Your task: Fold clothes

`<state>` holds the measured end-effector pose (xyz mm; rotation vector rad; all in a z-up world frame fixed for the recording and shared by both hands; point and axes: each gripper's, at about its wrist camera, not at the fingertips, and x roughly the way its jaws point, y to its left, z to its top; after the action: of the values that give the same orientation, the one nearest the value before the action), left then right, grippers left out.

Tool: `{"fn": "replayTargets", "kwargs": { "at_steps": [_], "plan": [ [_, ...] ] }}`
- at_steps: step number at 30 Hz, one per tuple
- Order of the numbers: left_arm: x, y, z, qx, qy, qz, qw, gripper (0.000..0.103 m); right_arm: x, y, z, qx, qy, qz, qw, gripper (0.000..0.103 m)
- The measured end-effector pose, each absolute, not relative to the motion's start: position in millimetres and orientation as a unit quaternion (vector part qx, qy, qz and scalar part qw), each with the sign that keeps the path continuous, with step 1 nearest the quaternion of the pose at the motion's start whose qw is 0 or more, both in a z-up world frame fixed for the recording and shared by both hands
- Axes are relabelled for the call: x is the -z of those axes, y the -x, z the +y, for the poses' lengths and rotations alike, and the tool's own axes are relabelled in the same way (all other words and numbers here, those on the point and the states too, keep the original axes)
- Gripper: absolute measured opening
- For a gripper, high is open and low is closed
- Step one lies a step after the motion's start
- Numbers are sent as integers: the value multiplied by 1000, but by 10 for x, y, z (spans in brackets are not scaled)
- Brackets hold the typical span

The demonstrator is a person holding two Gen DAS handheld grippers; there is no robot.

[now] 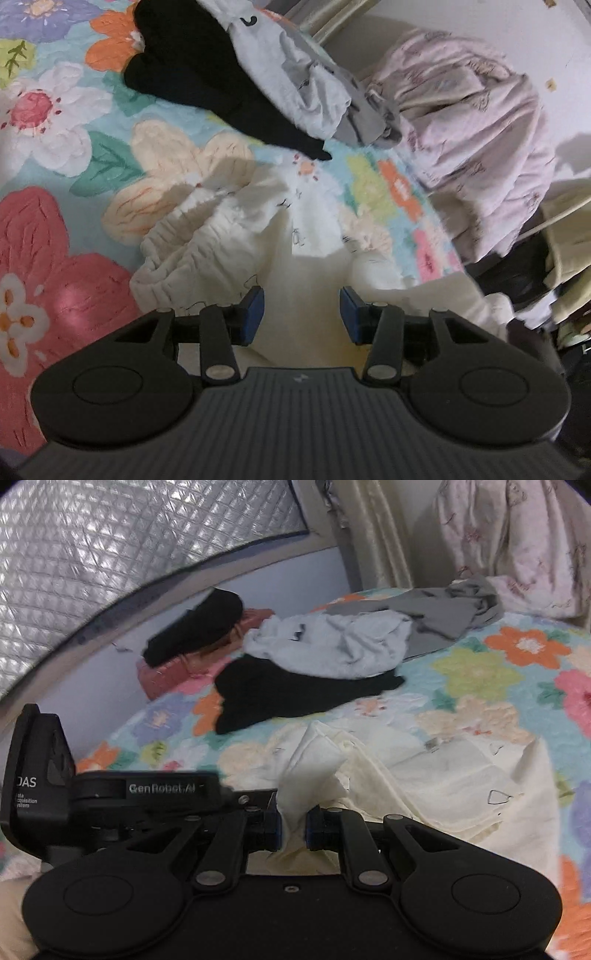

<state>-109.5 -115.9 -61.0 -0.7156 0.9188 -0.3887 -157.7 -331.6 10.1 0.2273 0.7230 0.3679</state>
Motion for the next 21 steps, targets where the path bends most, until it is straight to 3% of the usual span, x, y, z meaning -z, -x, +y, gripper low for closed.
{"fn": "replayTargets", "kwargs": {
  "at_steps": [7,13,15,21],
  "plan": [
    [643,1116,-1137,193,339,442,808,44,322,1586,-3371,-162,-150,378,899,15],
    [550,1148,-1282,219,304,438,817,45,255,1717,-3457,-143,-175,411,883,31],
    [543,1165,-1317,227,299,439,816,45,141,1873,-3493,-144,-170,409,885,47],
    [433,1221,-1504,247,235,437,832,49,-98,2474,-3918,-117,-185,402,889,49]
  ]
}}
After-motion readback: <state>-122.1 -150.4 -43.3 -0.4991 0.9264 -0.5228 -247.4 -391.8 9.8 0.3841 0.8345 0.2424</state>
